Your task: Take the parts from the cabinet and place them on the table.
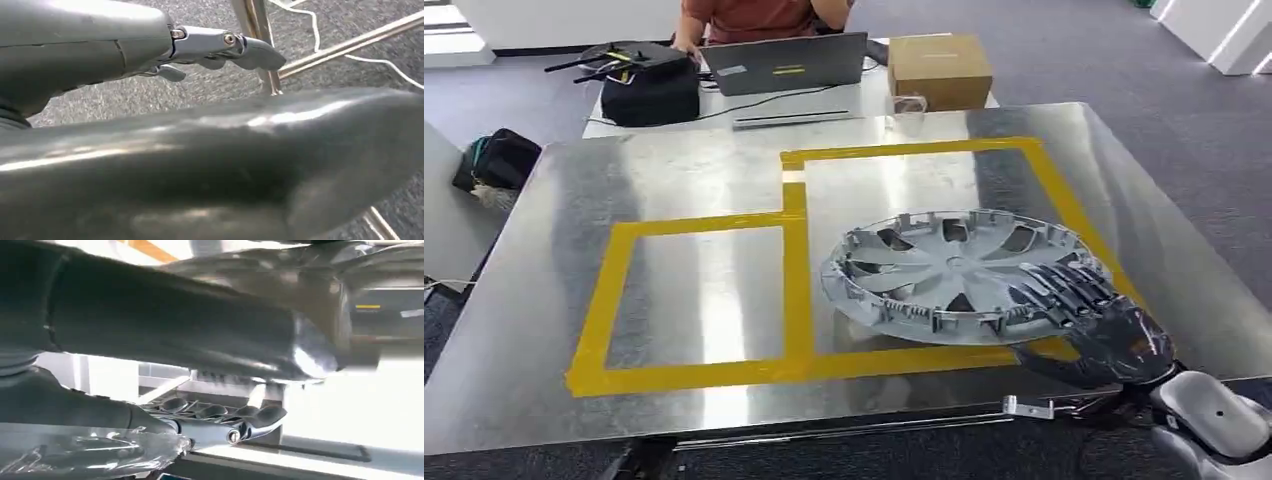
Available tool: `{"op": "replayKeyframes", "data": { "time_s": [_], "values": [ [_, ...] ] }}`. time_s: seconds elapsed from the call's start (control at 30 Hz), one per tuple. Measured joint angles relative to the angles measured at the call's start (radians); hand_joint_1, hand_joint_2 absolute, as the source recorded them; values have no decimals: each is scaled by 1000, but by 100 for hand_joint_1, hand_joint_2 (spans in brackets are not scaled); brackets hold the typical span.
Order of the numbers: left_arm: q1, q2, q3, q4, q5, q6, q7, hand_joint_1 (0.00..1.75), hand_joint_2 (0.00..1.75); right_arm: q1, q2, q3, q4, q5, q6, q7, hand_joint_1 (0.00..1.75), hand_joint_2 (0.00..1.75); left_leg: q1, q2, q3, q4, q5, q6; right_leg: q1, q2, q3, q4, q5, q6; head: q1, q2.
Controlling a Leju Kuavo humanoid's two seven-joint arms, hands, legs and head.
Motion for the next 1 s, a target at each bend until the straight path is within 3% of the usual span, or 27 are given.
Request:
{"op": "replayKeyframes", "data": {
  "time_s": [0.07, 0.1, 0.13, 0.17, 0.23, 0.27, 0.3, 0.37, 0.4, 0.43, 0.53, 0.57, 0.77, 0.8, 0.87, 0.9, 0.93, 0.97, 1.0],
  "values": [
    [0, 0, 1, 0, 1, -1, 6, 0, 0, 1, 0, 0, 0, -2, 0, 0, 0, 0, 2, 0, -69, 166, -77, -6, 1, -1, -8, 1, 4, -5, 0, 0],
    [1, 0, 2, 0, 2, -1, 11, 0, 0, 1, 1, 0, 0, -2, 0, -1, 0, 0, 2, 0, -89, 217, -91, -6, 2, -1, -10, 1, 4, -6, -1, 0],
    [2, 0, 2, 0, 1, 0, 19, 0, 0, 2, 2, 0, 0, -2, 1, -2, 0, 0, 2, 0, -86, 221, -80, -5, 2, -1, -10, 1, 5, -5, -1, 0],
    [2, 0, 2, 0, 1, 1, 25, 0, 0, 1, 3, 0, 0, -3, 3, -2, 0, 0, 2, 0, -61, 177, -45, -2, 3, -1, -10, 1, 4, -5, -1, 0],
    [0, 1, 2, 0, 0, 2, 39, 0, 0, -1, 5, 0, 0, -4, 6, -2, 0, 0, 2, 0, 29, 16, 33, 7, 3, 0, -5, 1, 3, -3, -1, 0],
    [0, 1, 3, 0, 0, 3, 40, 0, 0, -2, 6, 0, 0, -5, 6, -2, 0, 0, 2, 0, 70, -63, 41, 12, 4, 0, -5, 0, 1, 0, 0, 0],
    [-2, 2, 4, 0, 0, 5, 43, 0, 0, -3, 6, 0, 0, -6, 7, -2, 0, 0, -3, -1, 86, -80, 28, 15, 8, 2, -10, 0, -1, 5, 0, 0],
    [-3, 1, 6, 0, -1, 5, 57, 0, 0, -3, 7, 0, 0, -6, 11, -3, 0, 0, 0, -1, 83, -93, 26, 19, 10, 3, -10, 1, -2, 13, 0, 0],
    [-3, 0, 9, 0, -1, 6, 60, 0, 0, -2, 8, 0, 1, -7, 15, -3, 0, 0, 0, -2, 82, -95, 28, 14, 11, 3, -10, 0, 0, -4, 2, 0],
    [-2, 0, 10, 0, -1, 7, 64, 0, 0, -4, 8, 0, 2, -8, 16, -3, 0, 0, 0, -2, 82, -95, 27, 15, 11, 1, -9, -3, 0, -8, 2, 0],
    [-2, 2, 12, 0, -2, 11, 72, 0, 0, -6, 10, 0, 2, -10, 18, -3, 0, 0, -1, -4, 82, -95, 25, 20, 10, -1, -7, -17, 4, -1, 2, 0],
    [-2, 2, 12, 0, -3, 11, 72, 0, 0, -7, 11, 0, 2, -10, 18, -3, 0, 0, -2, -4, 82, -95, 25, 25, 10, -1, -7, -21, 5, 3, 2, 0],
    [-2, 1, 12, 0, -12, -6, 63, 0, 0, -11, 16, 0, 2, -15, 26, -8, 0, 0, -6, -4, 79, -91, 24, 34, 7, 0, 2, -32, 14, 25, 2, 0],
    [-2, 4, 13, 0, -10, -2, 66, 0, 0, -14, 18, 0, 2, -16, 28, -10, 0, 0, -10, -4, 77, -86, 22, 47, 2, 0, 3, -36, 16, 40, 0, 0],
    [-2, 4, 19, 0, -1, -1, 66, 0, 0, -18, 19, 2, 3, -18, 32, -12, 0, 0, -10, -2, 77, -88, 30, 56, 2, 1, 4, -41, 25, 51, 0, 0],
    [-2, 3, 21, 0, 0, -1, 64, 0, 0, -20, 20, 2, 3, -18, 34, -13, 0, 0, -2, 0, 83, -109, 41, 63, 5, 1, 5, -39, 21, 55, 0, 0],
    [-2, 1, 21, 0, 1, -1, 61, 0, 0, -19, 20, 3, 3, -19, 35, -13, 0, 0, 1, 3, 88, -118, 48, 65, 4, -2, -7, -26, 3, 52, 2, 0],
    [-3, 1, 22, 0, 2, -1, 58, 0, 0, -21, 20, 3, 3, -19, 35, -14, 0, 0, 1, 3, 87, -120, 49, 68, 6, -3, -25, 19, -33, 50, 4, 0],
    [-2, 1, 24, 0, 2, -1, 57, 0, 0, -21, 21, 4, 3, -19, 35, -14, 0, 0, 1, 3, 84, -120, 50, 68, 6, -3, -64, 111, -83, 51, 6, 0]
  ]
}}
